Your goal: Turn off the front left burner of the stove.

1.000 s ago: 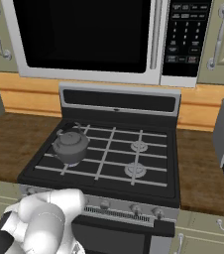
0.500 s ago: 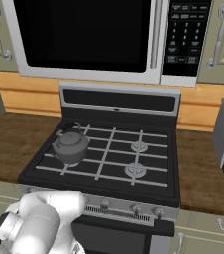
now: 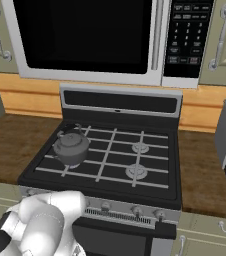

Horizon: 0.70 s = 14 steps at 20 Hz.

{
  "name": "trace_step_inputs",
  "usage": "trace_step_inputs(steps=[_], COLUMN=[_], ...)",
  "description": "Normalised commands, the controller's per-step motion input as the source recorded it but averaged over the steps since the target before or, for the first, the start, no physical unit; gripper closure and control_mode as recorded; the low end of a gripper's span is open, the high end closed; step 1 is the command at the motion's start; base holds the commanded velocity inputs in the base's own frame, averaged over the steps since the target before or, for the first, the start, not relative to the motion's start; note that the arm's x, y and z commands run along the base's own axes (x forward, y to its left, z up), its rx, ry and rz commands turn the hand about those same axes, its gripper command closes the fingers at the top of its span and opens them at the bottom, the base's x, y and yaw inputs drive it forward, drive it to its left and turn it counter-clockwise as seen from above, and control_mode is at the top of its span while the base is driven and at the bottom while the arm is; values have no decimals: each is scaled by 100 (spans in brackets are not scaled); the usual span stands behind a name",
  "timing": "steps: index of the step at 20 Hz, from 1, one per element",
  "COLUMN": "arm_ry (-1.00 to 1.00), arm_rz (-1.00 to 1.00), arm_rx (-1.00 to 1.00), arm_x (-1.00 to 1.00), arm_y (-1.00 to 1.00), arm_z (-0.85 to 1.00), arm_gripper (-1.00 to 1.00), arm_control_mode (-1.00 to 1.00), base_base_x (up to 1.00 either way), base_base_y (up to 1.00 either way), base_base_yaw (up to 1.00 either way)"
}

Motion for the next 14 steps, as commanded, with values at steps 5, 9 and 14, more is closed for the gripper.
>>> trace_step_inputs(steps=[5, 9, 14], arm_ry=[0, 0, 2], arm_rz=[0, 0, 0], arm_rx=[1, 2, 2], arm_x=[0, 0, 15], arm_y=[-22, -15, -12], arm_z=[20, 14, 17], arm_gripper=[-100, -100, -100], arm_control_mode=[-100, -100, -100], base_base_x=[0, 0, 0], base_base_y=[0, 0, 0], base_base_yaw=[0, 0, 0])
